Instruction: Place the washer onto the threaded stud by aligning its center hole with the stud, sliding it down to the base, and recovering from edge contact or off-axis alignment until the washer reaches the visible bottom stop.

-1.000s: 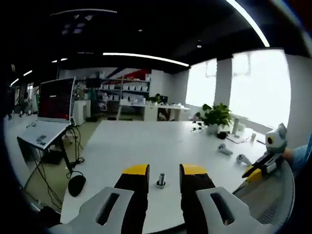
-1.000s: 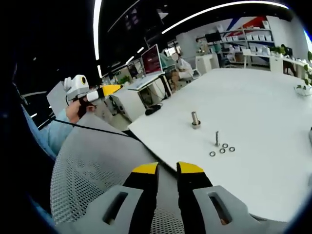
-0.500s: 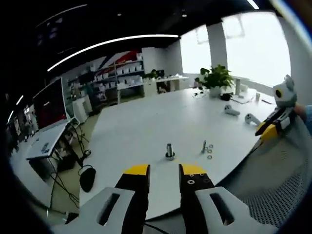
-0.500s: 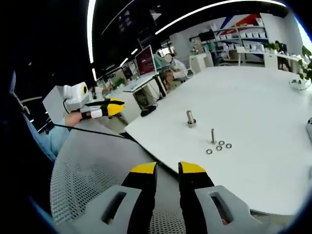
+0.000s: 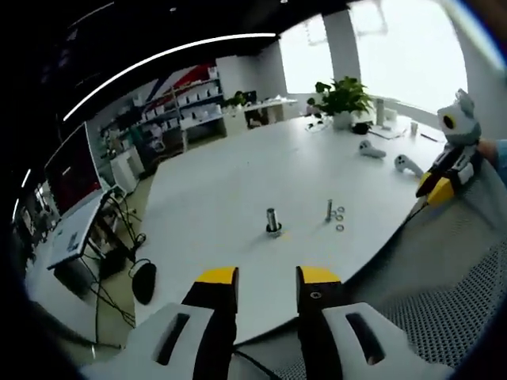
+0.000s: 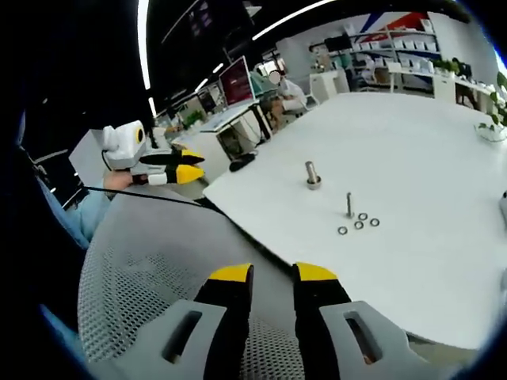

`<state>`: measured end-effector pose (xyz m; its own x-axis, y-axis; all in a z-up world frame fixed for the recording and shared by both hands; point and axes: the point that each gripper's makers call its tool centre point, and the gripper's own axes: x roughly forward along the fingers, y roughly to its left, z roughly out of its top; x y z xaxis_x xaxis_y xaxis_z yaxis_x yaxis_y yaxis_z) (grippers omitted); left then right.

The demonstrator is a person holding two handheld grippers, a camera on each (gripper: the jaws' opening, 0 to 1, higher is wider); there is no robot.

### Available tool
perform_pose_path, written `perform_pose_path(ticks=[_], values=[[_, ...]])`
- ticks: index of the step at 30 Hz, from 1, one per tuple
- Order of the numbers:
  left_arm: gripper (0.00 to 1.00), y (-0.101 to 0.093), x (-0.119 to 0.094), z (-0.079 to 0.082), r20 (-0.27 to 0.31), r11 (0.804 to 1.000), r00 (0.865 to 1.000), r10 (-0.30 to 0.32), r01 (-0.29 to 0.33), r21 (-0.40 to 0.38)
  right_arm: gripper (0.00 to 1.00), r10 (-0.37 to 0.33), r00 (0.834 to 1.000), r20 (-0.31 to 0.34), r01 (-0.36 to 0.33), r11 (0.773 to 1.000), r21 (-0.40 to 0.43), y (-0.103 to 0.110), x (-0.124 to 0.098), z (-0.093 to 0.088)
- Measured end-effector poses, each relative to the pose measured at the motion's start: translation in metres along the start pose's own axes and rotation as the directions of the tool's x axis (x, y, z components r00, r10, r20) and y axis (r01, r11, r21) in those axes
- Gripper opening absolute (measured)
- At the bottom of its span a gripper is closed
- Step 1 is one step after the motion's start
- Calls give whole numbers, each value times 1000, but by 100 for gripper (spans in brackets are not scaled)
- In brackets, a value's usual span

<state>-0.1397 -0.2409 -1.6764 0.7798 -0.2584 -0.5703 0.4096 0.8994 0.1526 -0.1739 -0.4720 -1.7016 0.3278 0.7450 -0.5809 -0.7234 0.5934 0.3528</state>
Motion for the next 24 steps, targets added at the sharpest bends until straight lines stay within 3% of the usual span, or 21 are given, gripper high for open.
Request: perform_pose_path(ticks=[5,9,11,16,18,20,21,22,24], values=[[23,3,-1,3,19,1000,1000,15,-15,10,22,43,999,19,-43,999,-7,5,-1,3],[20,5,0,3,21,1000,1000,16,-16,18,21,77,996,-45,-80,994,-74,6,-2,0],[20,5,0,3,20,1000,1000,12,-12,14,20,35,998,-51,-40,994,-100,-6,-5,5],[19,5,0,4,28,1000,999,16,-16,19,21,26,999,-19,-28,993,-116,-22,-10,28],[19,6,1,3,18,1000,1000,25,-25,16,22,9,1000,-8,-11,987,-158,-29,-12,36],[18,6,2,1,7,1000,1000,26,-26,15,24,-99,995,7,97,957,-272,-52,-16,45],[18,6,2,1,6,1000,1000,26,-26,15,24,-132,991,-19,119,942,-312,-60,-17,44],[18,7,2,1,5,1000,1000,26,-26,16,24,-138,990,-27,123,942,-313,-64,-17,43],[18,6,2,1,4,999,1000,27,-27,18,24,-148,989,-3,144,962,-233,-75,-16,46]])
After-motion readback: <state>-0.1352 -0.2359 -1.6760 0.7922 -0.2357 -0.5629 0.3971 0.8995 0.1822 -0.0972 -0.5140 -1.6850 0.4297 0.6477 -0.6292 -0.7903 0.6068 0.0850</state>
